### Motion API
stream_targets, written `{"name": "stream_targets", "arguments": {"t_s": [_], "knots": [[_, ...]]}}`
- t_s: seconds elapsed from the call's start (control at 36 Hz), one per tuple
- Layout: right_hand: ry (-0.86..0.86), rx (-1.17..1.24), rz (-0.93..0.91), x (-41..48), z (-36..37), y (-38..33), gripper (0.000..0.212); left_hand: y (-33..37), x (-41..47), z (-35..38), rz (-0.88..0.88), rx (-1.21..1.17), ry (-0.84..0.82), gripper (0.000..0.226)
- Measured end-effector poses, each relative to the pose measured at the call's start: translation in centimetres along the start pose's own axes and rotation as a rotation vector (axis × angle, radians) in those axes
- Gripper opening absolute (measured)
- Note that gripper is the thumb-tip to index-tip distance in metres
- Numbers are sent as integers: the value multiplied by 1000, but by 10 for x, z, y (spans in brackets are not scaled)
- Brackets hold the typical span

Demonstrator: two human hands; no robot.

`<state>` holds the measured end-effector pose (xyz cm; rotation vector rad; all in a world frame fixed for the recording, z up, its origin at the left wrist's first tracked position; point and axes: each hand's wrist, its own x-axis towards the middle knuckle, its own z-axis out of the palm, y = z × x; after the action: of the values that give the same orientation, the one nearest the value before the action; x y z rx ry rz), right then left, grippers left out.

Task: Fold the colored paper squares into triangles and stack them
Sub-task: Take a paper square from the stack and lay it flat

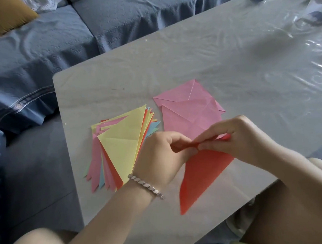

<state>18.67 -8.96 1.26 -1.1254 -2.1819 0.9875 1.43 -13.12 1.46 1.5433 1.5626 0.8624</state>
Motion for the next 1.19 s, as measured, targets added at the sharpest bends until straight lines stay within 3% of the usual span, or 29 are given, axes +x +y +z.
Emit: {"name": "stream_targets", "arguments": {"t_s": [0.06, 0.14, 0.19, 0.28, 0.39, 0.47, 0.58, 0.81, 1.06, 1.19], "knots": [[-17, -135, -82, 8, -6, 2, 8, -1, 3, 2, -10, -31, -28, 10], [163, -406, -312, 18, -1, 8, 23, -12, 13, 8, -131, -164, 56, 18], [226, -449, -349, 19, 8, 14, 25, -25, 22, 11, -264, -260, 172, 12], [92, -427, -266, 9, 33, 29, 32, -55, 34, 15, -363, -151, 292, 15], [-127, -571, -153, -13, 71, 60, 43, -75, 38, 17, -388, 33, 318, 10], [-106, -655, -109, -25, 83, 69, 47, -81, 36, 17, -384, 134, 315, 5], [-20, -704, -43, -23, 81, 82, 72, -84, 36, 19, -380, 189, 321, 6], [180, -765, -16, 27, 73, 102, 31, -87, 37, 18, -362, 205, 320, 6], [126, -666, 96, 61, 63, 107, 28, -86, 37, 20, -378, 215, 336, 6], [32, -715, 156, 73, 57, 102, 38, -84, 36, 20, -380, 212, 332, 7]]}}
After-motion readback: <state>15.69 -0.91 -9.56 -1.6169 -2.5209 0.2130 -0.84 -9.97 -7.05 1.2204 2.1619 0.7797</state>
